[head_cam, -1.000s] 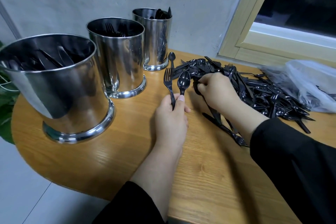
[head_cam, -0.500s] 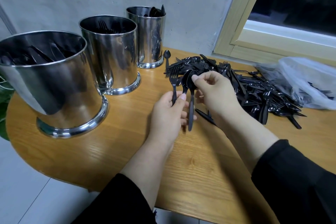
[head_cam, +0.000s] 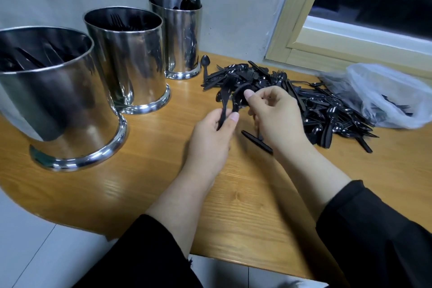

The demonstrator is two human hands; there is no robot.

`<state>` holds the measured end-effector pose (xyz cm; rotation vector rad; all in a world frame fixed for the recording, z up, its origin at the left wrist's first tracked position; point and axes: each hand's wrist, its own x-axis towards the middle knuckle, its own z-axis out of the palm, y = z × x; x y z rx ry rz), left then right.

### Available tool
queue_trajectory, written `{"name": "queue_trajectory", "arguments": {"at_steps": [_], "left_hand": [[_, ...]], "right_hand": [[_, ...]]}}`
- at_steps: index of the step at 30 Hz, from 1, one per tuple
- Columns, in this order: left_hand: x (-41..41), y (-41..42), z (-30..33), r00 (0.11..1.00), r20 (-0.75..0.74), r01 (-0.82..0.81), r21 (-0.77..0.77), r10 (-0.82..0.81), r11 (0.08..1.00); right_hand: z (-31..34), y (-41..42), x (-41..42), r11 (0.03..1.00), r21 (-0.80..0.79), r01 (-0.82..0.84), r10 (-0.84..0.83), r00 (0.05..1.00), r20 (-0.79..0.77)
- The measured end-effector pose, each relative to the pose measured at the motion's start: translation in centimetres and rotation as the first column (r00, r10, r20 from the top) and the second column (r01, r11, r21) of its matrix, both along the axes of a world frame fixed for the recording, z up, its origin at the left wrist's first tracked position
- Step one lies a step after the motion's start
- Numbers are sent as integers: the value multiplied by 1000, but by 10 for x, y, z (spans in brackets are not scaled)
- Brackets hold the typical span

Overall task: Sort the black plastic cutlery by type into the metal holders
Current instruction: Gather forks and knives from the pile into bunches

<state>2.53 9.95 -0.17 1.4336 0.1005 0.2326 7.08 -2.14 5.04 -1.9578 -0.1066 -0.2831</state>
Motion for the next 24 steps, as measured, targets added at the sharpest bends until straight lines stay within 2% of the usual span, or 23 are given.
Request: {"name": "queue_trajectory", "arguments": {"at_steps": [4, 7, 9, 12, 16, 19, 24], "left_hand": [[-4, 0, 3, 1000, 2, 2, 47, -2, 999], [-5, -3, 3, 1000, 20, 8, 152, -11, 988], [-8, -13, 2, 1000, 8, 24, 151, -26, 988], [-16, -33, -1, 999, -22, 40, 141, -37, 989], [-24, -40, -4, 998, 4, 57, 208, -59, 977], [-25, -36, -1, 999, -2, 34, 176, -34, 984], [-26, -43, -1, 998, 22, 43, 295, -52, 955]], "right_hand": [[-7, -62, -36, 960, -246, 135, -116, 989, 90], [-27, -108, -66, 928, -327, 176, -181, 983, 17], [-37, -125, -80, 912, -370, 174, -192, 981, -11], [-44, -131, -87, 882, -443, 163, -183, 983, -4], [-51, -127, -85, 838, -524, 152, -166, 986, 22], [-50, -119, -84, 805, -579, 131, -126, 991, 50], [-48, -112, -84, 730, -676, 103, -98, 994, 47]]}}
